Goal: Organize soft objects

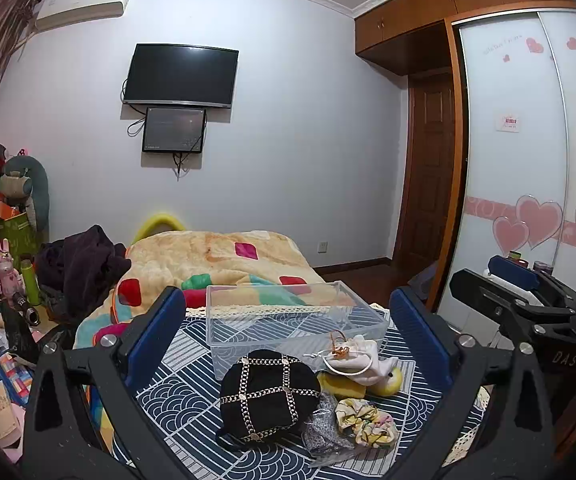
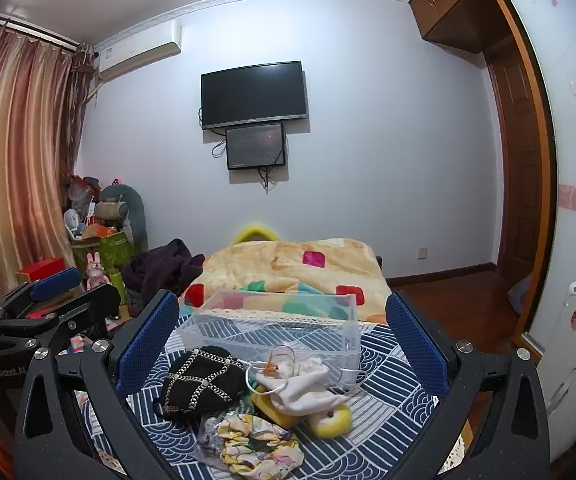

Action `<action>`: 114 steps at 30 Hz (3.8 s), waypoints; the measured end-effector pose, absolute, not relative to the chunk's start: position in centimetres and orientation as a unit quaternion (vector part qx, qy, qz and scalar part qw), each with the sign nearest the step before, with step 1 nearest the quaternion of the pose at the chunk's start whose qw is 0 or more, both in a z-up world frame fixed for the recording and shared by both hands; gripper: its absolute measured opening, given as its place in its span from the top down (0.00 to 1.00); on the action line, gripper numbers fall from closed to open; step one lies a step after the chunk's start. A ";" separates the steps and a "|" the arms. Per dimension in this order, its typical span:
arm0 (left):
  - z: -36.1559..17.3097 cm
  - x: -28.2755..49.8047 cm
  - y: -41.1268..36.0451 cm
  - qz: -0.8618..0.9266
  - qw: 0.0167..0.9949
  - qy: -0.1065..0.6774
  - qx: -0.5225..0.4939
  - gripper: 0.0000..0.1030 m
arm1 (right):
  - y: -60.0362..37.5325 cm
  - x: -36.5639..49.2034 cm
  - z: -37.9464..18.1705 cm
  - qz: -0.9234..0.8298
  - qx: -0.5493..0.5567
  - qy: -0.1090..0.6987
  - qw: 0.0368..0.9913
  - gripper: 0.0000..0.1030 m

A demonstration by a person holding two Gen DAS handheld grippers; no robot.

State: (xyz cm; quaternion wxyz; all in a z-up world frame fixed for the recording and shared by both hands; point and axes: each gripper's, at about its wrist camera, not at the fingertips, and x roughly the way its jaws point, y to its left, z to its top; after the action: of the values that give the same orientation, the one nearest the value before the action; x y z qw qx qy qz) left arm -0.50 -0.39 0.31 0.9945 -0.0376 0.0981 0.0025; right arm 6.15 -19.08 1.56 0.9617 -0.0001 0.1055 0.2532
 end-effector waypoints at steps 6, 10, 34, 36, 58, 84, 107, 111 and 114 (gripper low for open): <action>0.3 -0.3 -0.5 0.002 0.994 0.099 -0.038 0.00 | -19.1 6.1 1.6 0.254 0.000 0.105 0.962 0.00; 0.4 -0.4 -0.4 0.002 0.994 0.099 -0.039 0.00 | -19.1 6.1 1.6 0.253 0.000 0.105 0.962 0.00; 0.5 -0.5 -0.4 0.002 0.995 0.097 -0.040 0.00 | -19.0 5.8 1.8 0.255 0.000 0.102 0.961 0.00; 0.5 -0.4 -0.4 0.002 0.995 0.097 -0.040 0.00 | -19.0 5.7 1.8 0.255 0.000 0.102 0.961 0.00; 0.7 -0.7 -0.3 0.001 0.995 0.094 -0.041 0.00 | -19.0 5.6 1.9 0.256 0.001 0.101 0.961 0.00; -8.5 7.7 2.4 0.022 0.964 0.259 -0.063 0.18 | -18.4 11.5 -3.5 0.254 -0.003 0.232 0.939 0.01; -13.0 9.7 4.6 0.003 0.940 0.314 -0.129 0.80 | -17.1 14.5 -7.9 0.282 0.011 0.329 0.901 0.81; -12.0 8.5 3.9 0.005 0.948 0.299 -0.113 0.83 | -17.7 14.2 -6.8 0.287 0.030 0.312 0.905 0.86; -10.4 7.1 3.3 0.004 0.957 0.275 -0.095 0.84 | -18.2 13.8 -6.0 0.288 0.035 0.300 0.909 0.87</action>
State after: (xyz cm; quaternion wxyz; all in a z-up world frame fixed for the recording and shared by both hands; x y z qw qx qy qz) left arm 7.14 3.28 -10.42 0.9566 -0.0951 0.2755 0.0045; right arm 13.78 -18.16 -6.02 0.9087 0.0347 0.3000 0.2883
